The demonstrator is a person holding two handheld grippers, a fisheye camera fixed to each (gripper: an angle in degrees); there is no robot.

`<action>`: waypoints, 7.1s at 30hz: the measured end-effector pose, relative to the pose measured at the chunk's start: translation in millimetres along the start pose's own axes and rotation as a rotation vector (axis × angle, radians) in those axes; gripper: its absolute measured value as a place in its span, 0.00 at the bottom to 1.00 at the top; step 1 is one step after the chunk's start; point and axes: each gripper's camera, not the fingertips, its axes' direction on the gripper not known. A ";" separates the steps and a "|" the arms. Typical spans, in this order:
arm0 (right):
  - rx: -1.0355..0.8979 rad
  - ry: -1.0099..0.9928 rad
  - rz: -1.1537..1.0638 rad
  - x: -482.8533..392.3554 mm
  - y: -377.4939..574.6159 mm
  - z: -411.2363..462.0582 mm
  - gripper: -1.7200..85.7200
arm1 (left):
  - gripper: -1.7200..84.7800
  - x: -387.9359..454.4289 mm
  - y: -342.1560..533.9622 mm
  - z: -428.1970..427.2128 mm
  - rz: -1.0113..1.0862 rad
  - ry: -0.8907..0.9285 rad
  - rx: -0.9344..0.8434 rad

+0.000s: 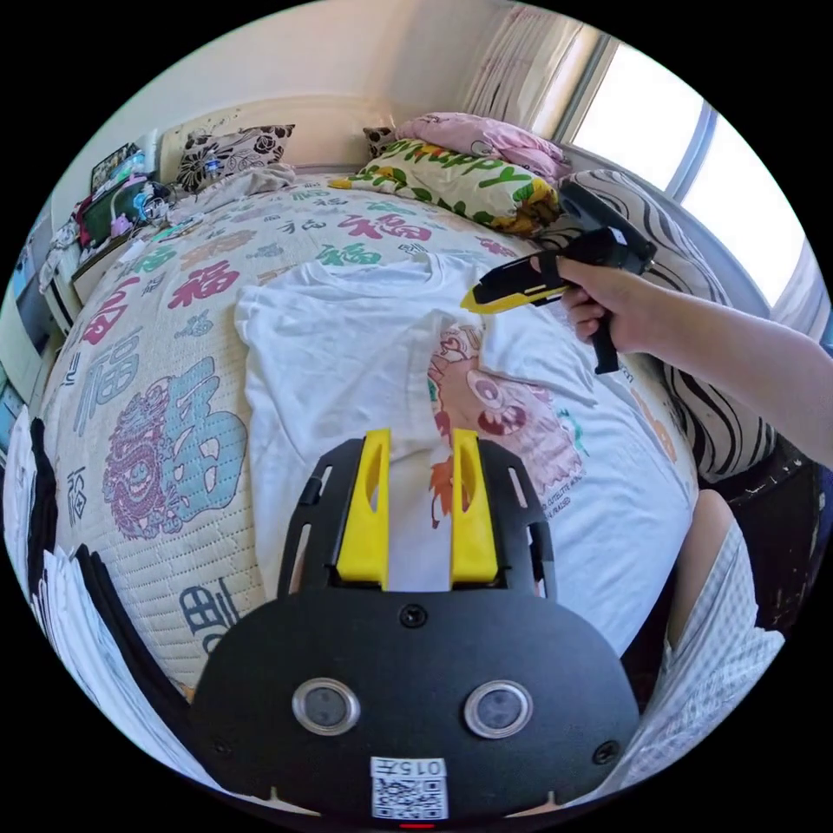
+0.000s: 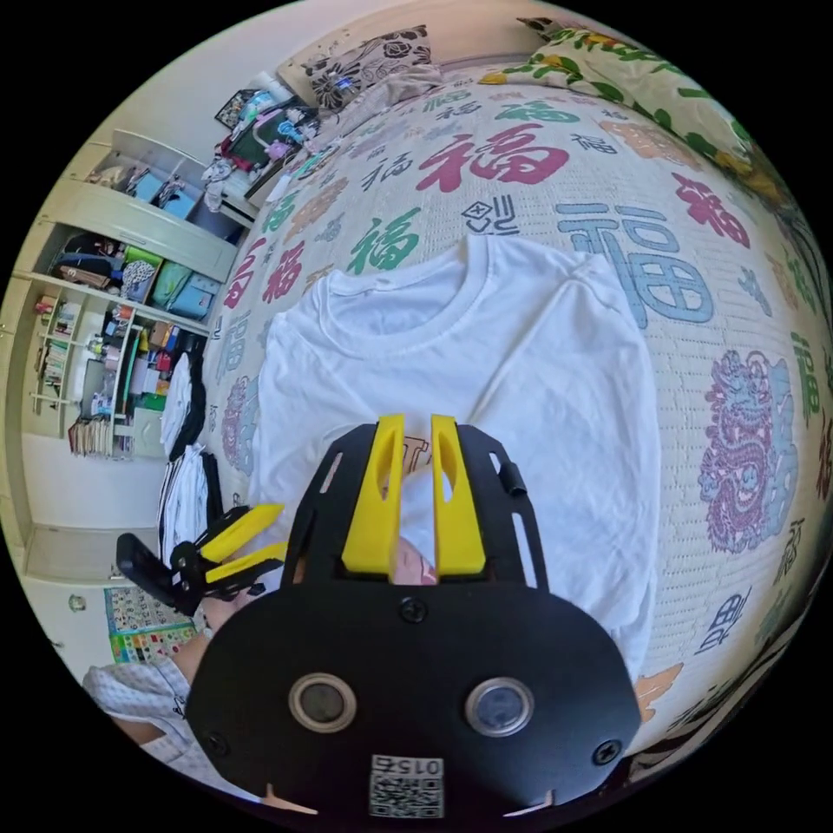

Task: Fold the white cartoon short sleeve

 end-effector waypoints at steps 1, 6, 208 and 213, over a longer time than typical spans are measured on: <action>-0.012 -0.035 -0.024 -1.3 -1.4 -5.4 0.11 | 0.11 3.8 -5.1 9.9 0.007 -0.034 -0.013; -0.104 -0.055 -0.074 -12.3 -7.4 -12.8 0.10 | 0.04 5.6 -15.3 19.0 0.013 -0.035 -0.017; -0.058 0.293 -0.420 -85.8 -152.4 -141.2 0.02 | 0.03 -130.3 -229.0 91.1 0.214 -0.026 -0.173; 0.041 0.172 -0.483 -111.4 -61.5 -259.2 0.02 | 0.02 -64.4 -166.9 -7.5 0.341 0.013 -0.049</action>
